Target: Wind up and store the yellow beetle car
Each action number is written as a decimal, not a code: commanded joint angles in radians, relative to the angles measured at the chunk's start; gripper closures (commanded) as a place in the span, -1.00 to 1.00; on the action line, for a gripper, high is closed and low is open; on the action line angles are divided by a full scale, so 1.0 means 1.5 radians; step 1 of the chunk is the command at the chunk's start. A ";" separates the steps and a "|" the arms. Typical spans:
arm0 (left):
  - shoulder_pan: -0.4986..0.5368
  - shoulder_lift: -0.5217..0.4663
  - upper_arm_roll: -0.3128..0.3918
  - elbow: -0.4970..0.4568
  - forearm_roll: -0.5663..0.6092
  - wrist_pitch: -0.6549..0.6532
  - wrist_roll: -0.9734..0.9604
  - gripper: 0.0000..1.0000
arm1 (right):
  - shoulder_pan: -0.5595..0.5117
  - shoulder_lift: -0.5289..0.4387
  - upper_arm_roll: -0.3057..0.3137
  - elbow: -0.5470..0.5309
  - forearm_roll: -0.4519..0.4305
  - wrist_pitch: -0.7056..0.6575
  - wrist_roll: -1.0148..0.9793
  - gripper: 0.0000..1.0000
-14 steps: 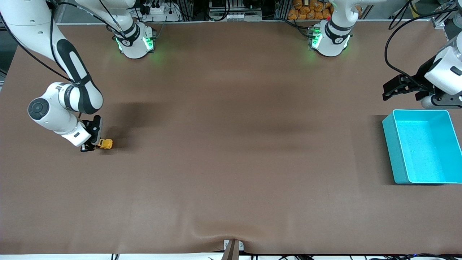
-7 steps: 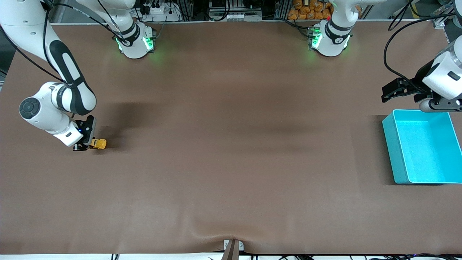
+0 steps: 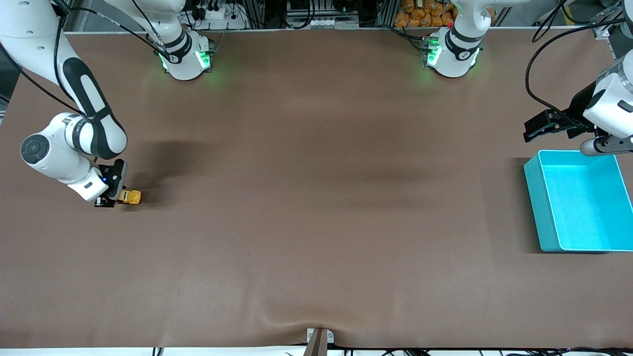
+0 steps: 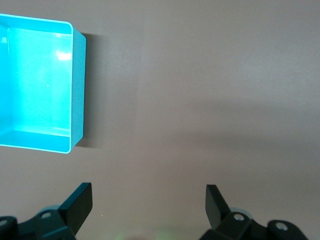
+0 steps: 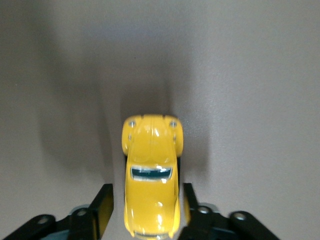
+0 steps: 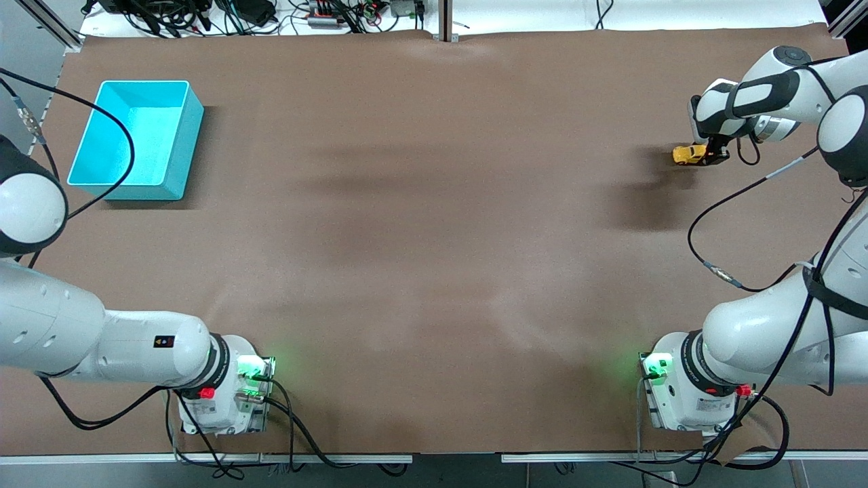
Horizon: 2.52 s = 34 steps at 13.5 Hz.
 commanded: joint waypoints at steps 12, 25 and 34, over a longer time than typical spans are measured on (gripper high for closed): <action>0.002 -0.010 -0.001 -0.032 0.000 -0.001 -0.195 -1.00 | -0.027 -0.018 0.006 0.175 0.055 -0.265 -0.015 -1.00; 0.078 -0.013 -0.001 -0.216 -0.045 0.165 -0.644 -1.00 | 0.054 -0.109 0.004 0.547 0.100 -0.773 0.581 -1.00; 0.186 0.020 -0.001 -0.473 -0.044 0.565 -0.759 -1.00 | 0.175 -0.179 0.004 0.620 0.061 -0.948 1.081 -1.00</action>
